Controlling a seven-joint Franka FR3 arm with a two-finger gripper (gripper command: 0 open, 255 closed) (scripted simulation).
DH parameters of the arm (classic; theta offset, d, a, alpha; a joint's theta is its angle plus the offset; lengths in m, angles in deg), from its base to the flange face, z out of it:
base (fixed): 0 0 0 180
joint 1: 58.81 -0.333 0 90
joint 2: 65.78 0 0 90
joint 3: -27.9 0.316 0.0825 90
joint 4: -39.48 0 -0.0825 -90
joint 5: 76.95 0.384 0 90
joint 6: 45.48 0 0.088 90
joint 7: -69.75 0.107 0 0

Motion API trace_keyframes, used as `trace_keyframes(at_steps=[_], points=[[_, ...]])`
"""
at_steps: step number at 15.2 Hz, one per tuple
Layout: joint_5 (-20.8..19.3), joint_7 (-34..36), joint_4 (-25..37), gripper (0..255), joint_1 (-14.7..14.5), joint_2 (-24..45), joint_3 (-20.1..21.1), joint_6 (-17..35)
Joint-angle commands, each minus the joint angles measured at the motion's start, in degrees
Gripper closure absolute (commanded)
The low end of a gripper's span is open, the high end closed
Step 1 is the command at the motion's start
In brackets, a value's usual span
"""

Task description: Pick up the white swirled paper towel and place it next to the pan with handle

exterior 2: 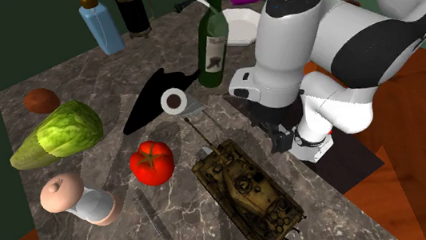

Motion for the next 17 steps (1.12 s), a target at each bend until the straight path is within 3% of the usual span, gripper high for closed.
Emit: trace_keyframes(at_steps=[1, 9, 17], points=[[0.0, 0.0, 0.0, 0, 0.0, 0.0, 0.0, 0.0], [-9.9, 1.0, 19.6, 0, 3.5, 15.6, 2.0, -5.8], [-20.8, 2.0, 43.2, 0, 5.8, 32.0, 5.1, -15.0]])
